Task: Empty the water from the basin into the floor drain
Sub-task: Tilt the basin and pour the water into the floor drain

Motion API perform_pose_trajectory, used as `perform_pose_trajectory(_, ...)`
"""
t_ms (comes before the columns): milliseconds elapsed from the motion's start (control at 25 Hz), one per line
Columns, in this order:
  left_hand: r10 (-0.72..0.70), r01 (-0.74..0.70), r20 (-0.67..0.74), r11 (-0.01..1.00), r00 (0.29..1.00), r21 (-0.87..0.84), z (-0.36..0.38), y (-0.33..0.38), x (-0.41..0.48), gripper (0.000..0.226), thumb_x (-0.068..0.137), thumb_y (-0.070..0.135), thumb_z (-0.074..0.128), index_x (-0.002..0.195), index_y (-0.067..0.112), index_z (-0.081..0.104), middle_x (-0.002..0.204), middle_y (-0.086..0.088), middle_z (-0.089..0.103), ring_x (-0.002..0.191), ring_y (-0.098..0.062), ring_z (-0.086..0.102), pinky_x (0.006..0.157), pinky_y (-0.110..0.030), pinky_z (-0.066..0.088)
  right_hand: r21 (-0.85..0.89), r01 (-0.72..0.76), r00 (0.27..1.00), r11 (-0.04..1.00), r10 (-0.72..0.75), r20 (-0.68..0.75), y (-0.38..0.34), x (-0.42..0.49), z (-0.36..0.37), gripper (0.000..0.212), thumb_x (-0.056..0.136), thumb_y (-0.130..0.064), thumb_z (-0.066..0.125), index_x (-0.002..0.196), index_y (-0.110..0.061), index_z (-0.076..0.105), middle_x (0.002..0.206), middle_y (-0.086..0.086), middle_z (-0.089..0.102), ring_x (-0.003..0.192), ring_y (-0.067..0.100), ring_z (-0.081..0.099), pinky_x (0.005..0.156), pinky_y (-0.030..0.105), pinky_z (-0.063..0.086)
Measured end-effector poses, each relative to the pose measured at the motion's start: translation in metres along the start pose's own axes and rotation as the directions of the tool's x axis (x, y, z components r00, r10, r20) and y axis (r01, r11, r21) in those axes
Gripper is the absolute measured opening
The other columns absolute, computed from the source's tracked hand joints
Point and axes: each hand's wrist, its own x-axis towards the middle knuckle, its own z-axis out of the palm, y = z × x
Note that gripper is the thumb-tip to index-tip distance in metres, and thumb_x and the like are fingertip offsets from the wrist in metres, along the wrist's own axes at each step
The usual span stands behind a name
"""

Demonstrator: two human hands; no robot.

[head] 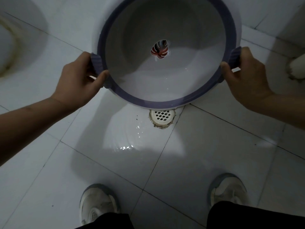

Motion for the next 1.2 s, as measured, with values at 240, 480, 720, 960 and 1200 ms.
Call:
perform_pose_trajectory(240,0.049,-0.05,0.043,0.998,0.998,0.038,-0.006,-0.001,-0.006,0.045,0.093,0.037,0.057,0.115,-0.003,0.052,0.104,-0.022,0.067,0.082,-0.032,0.067,0.071,-0.036,0.054,0.029,0.017,1.0,0.999,-0.018,0.019,0.003,-0.007,-0.003,0.031,0.097,-0.029,0.054,0.111,-0.002,0.05,0.099,0.002,0.058,0.076,0.007,0.059,0.061,-0.006,0.037)
perform_pose_trajectory(480,0.083,-0.086,0.053,0.994,0.995,0.06,-0.01,0.0,-0.012,0.043,0.091,0.032,0.061,0.112,-0.004,0.052,0.102,-0.025,0.067,0.081,-0.04,0.068,0.069,-0.041,0.056,0.003,0.043,0.998,0.999,-0.044,0.035,0.005,-0.011,-0.007,0.036,0.096,-0.033,0.056,0.113,-0.003,0.049,0.1,-0.001,0.056,0.076,0.012,0.057,0.064,-0.004,0.041)
perform_pose_trajectory(720,0.115,-0.121,0.065,0.988,0.991,0.1,-0.015,-0.002,-0.014,0.045,0.088,0.032,0.063,0.11,-0.006,0.052,0.098,-0.026,0.067,0.075,-0.042,0.067,0.064,-0.04,0.054,-0.003,0.075,0.997,0.997,-0.075,0.029,0.008,-0.015,-0.009,0.035,0.094,-0.035,0.059,0.106,-0.004,0.05,0.097,-0.001,0.056,0.066,0.003,0.054,0.06,-0.005,0.037)
perform_pose_trajectory(960,0.121,-0.136,0.135,0.985,0.983,0.109,-0.018,-0.005,-0.028,0.05,0.084,0.031,0.066,0.115,-0.006,0.052,0.102,-0.022,0.071,0.075,-0.037,0.071,0.066,-0.038,0.053,0.004,0.137,0.987,0.991,-0.137,0.079,0.012,-0.019,-0.013,0.03,0.09,-0.037,0.061,0.101,-0.012,0.048,0.092,0.0,0.057,0.073,0.018,0.057,0.062,-0.005,0.039)
perform_pose_trajectory(1200,0.177,-0.194,0.17,0.977,0.969,0.085,-0.015,-0.004,-0.045,0.041,0.089,0.034,0.068,0.109,0.0,0.059,0.092,-0.016,0.073,0.073,-0.031,0.073,0.064,-0.038,0.054,-0.129,0.309,0.947,0.942,-0.293,0.134,0.021,-0.027,-0.023,0.067,0.086,-0.058,0.047,0.102,0.007,0.051,0.085,0.023,0.066,0.068,0.024,0.059,0.062,0.03,0.045)
